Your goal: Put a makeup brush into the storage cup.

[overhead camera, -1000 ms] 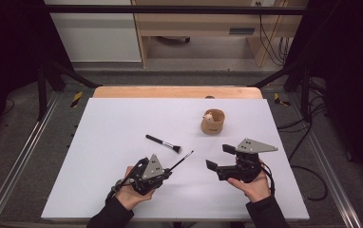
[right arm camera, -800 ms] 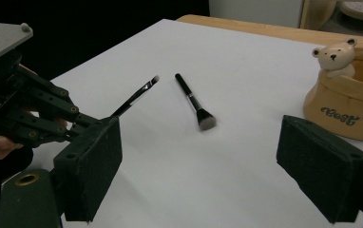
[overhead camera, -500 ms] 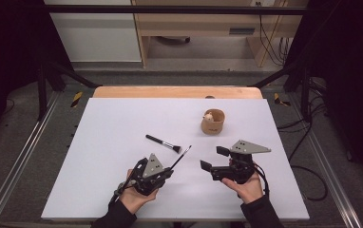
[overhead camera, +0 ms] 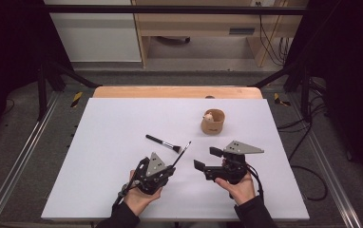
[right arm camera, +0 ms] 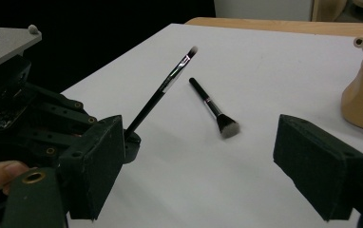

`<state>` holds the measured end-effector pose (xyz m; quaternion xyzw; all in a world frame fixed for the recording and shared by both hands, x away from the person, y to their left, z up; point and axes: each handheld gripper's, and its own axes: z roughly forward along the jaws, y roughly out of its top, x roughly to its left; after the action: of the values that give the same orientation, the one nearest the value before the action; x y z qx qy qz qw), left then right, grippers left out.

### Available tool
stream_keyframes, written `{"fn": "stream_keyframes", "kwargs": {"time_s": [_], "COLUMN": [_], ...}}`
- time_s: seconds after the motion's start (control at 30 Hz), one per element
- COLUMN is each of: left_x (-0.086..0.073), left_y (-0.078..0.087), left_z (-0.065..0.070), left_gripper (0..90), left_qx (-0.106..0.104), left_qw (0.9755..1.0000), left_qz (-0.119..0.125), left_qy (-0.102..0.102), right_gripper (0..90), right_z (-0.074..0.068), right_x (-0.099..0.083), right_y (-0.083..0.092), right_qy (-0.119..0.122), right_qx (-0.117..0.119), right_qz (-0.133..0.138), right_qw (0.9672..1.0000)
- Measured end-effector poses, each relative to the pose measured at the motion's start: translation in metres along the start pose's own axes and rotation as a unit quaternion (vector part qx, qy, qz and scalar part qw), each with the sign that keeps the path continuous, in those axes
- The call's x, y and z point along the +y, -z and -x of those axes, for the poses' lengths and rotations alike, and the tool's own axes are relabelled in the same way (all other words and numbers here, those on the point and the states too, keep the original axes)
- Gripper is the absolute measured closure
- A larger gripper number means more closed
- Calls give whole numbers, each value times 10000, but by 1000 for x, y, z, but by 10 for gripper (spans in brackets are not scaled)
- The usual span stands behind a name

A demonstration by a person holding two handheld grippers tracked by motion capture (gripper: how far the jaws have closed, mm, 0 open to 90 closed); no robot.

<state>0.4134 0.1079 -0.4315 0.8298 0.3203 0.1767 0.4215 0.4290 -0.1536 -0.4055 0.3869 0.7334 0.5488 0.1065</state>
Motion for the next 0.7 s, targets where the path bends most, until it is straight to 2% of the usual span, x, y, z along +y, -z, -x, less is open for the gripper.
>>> {"fn": "stream_keyframes", "kwargs": {"time_s": [0.3,0.5,0.6,0.7], "left_x": [5,9,12,14], "left_y": [-1,-3,-4,-6], "left_z": [3,7,11,14], "left_gripper": [850,850,849,849], "left_qx": [97,122,103,95], "left_qw": [9999,9997,9997,9996], "left_qz": [102,163,204,239], "left_qy": [81,130,131,150], "right_gripper": [201,205,219,212], "right_z": [-2,-4,-5,-4], "right_x": [2,3,5,6], "right_y": [-6,-9,-9,-8], "right_qy": [-85,-117,-219,-227], "right_qx": [121,118,135,-5], "right_qz": [39,63,117,219], "right_qw": [9999,9998,9996,9995]}}
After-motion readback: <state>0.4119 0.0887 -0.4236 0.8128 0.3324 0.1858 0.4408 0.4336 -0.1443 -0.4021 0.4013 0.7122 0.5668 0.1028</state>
